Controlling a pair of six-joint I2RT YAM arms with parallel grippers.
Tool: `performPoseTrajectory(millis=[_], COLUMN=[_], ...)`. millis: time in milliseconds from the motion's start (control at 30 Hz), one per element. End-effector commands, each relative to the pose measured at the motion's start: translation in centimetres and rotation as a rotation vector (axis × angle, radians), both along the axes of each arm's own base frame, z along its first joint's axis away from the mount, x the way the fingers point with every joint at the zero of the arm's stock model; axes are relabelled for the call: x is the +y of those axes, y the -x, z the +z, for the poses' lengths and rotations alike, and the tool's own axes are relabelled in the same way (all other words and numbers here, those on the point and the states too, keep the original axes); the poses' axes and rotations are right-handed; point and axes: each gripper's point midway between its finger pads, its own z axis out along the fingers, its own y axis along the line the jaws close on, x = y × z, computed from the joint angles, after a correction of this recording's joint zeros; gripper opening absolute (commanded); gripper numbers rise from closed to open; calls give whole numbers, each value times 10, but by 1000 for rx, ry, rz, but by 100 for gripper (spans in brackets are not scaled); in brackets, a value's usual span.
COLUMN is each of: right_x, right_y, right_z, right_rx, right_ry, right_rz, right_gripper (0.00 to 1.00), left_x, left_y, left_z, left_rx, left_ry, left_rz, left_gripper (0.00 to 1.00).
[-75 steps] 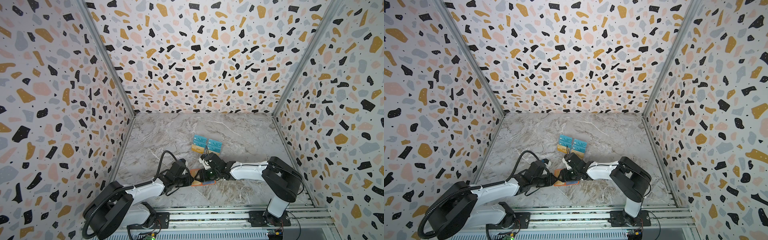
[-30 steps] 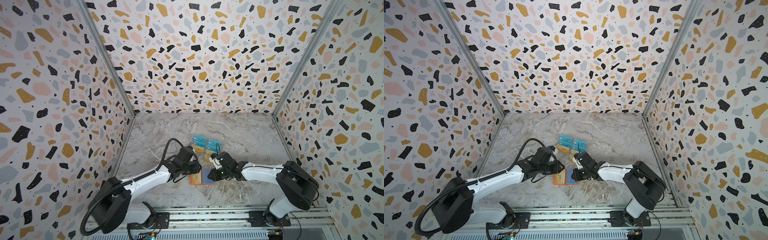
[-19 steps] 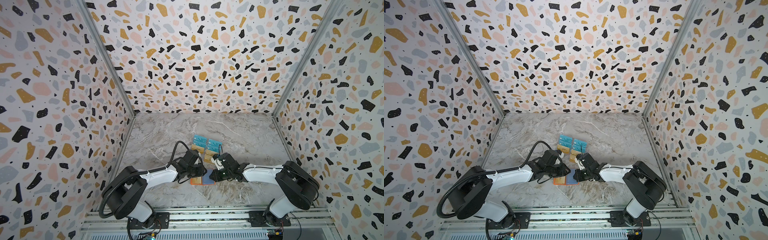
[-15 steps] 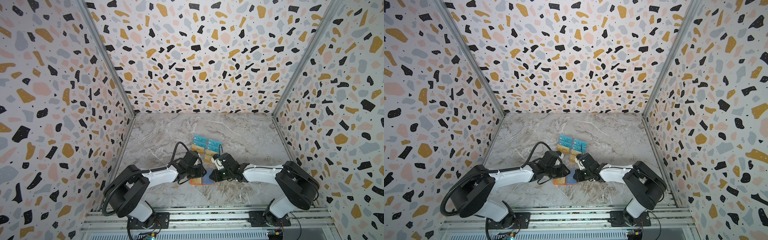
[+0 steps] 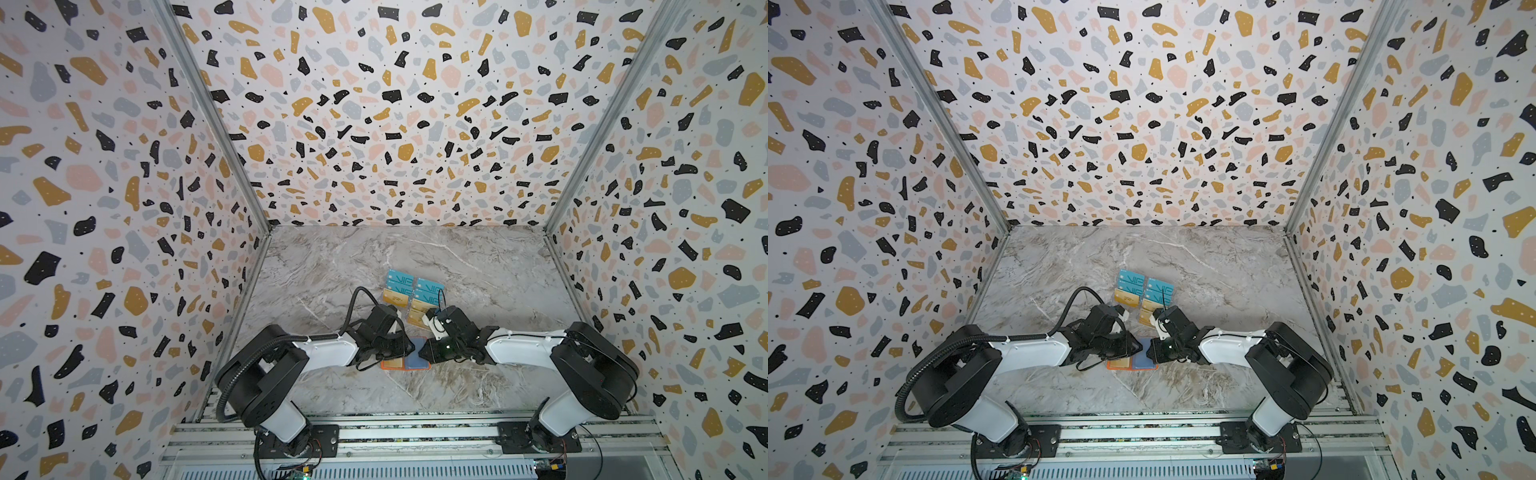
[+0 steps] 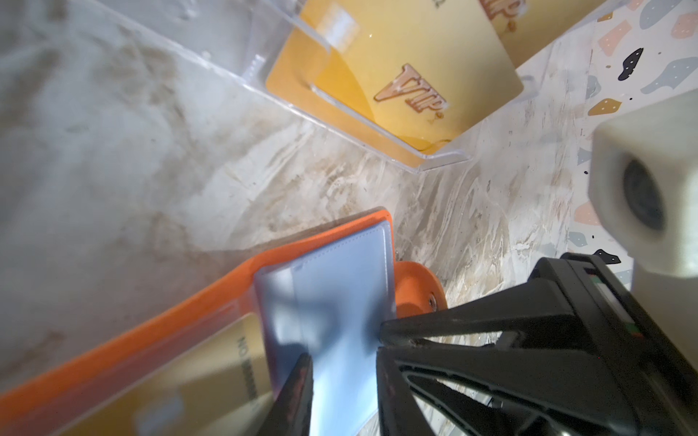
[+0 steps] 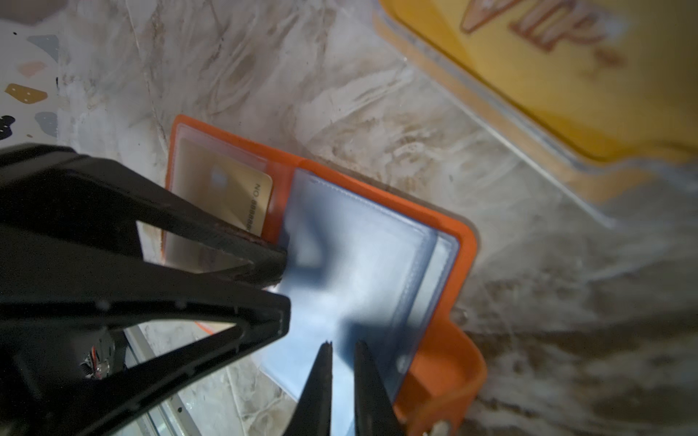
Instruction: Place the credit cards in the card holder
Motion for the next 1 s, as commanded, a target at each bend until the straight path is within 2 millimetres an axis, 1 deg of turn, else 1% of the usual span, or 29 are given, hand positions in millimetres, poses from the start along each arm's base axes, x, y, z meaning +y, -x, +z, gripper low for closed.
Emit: performPoseTrajectory(millis=[0,133,167,267,600,800,967], right_x=[-24,-24,-24,-24,-24,-24,-23], right_y=[13,12,12,12,13,13,12], right_z=[-22,-22,-21,-21,-21,-20,-18], right_rx=[55,52,52,50,47,47,41], right_ry=[105,103,103,102,95,90,85], right_rz=[-26,-30,-31,-30,-30,-29,-31], right_gripper=[15,14,14,14,14,14,14], left_x=[-2,-1,-4,-4,10,6,3], left_y=[6,9,6,9,16,14,11], left_z=[-6,-7,-3,0,-8,-11,-8], left_rx=[36,59,44,56,73,78,71], left_ry=[27,49,76,118,113,121,138], left_rz=[12,28,32,57,116,112,114], left_gripper=[32,32,32,32,34,35,35])
